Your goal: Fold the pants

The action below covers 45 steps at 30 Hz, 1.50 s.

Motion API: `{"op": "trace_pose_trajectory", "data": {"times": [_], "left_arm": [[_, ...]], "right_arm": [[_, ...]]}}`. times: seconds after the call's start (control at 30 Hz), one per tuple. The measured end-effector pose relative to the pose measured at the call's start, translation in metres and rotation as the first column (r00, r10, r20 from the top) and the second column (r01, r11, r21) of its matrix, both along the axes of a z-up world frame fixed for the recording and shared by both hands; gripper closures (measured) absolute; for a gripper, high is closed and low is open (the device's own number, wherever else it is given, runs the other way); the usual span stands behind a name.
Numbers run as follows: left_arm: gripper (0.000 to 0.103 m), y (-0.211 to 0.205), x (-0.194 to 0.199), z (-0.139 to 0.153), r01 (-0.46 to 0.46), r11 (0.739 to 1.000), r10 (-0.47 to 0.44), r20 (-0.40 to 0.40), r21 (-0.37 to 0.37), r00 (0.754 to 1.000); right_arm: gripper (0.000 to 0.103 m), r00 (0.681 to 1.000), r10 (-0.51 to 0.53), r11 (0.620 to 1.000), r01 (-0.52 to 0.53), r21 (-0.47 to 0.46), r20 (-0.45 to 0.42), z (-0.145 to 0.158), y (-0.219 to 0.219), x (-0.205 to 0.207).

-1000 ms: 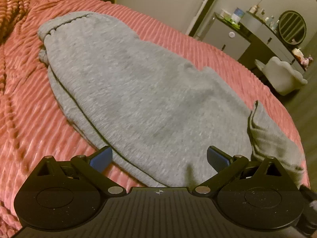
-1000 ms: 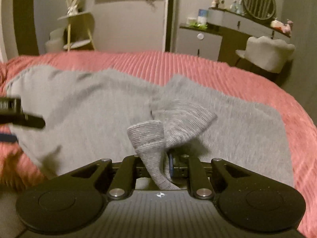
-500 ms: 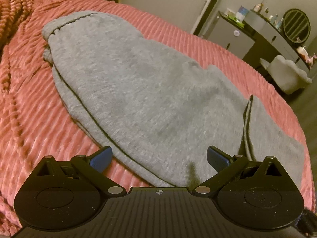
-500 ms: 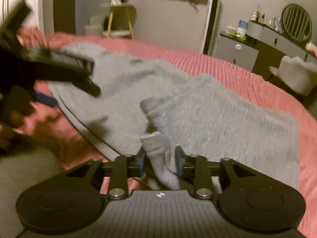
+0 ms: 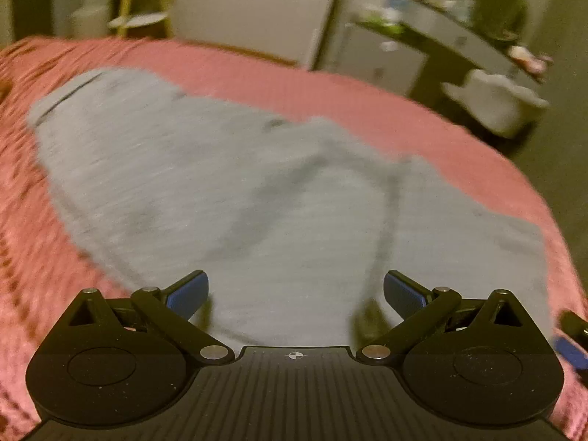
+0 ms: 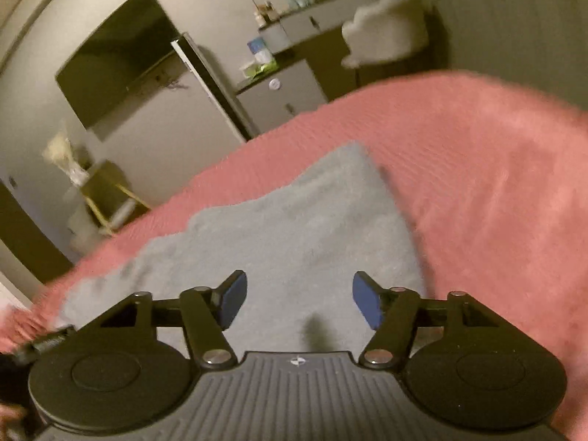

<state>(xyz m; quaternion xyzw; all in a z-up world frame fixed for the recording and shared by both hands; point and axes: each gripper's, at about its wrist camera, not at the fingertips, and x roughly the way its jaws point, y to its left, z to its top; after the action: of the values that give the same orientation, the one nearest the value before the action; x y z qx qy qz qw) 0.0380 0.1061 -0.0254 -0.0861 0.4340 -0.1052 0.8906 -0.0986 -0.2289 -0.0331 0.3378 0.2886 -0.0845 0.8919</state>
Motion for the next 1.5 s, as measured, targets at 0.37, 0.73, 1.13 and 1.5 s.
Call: {"op": "trace_pose_trajectory", "data": {"times": [0.37,0.73,1.13,1.5], "left_arm": [[0.015,-0.013,0.002,-0.027,0.066,0.998,-0.067,-0.043,-0.024,0.997],[0.012,-0.022,-0.006,-0.023,0.089,0.995,-0.088,-0.022,0.035,0.996],[0.012,-0.025,-0.001,-0.028,0.100,0.994,-0.098,-0.047,0.037,0.994],[0.008,-0.019,-0.008,-0.021,0.107,0.994,-0.107,-0.018,-0.013,0.994]], "right_arm": [[0.079,0.984,-0.048,0.998,0.054,0.028,-0.170,-0.009,0.002,-0.015],[0.078,0.986,-0.023,0.941,0.077,0.328,-0.166,-0.037,0.018,-0.008],[0.097,0.965,-0.182,0.944,0.225,0.242,-0.188,-0.048,0.013,-0.016],[0.100,0.947,-0.140,0.989,0.150,0.012,-0.288,-0.041,0.026,-0.043]]}}
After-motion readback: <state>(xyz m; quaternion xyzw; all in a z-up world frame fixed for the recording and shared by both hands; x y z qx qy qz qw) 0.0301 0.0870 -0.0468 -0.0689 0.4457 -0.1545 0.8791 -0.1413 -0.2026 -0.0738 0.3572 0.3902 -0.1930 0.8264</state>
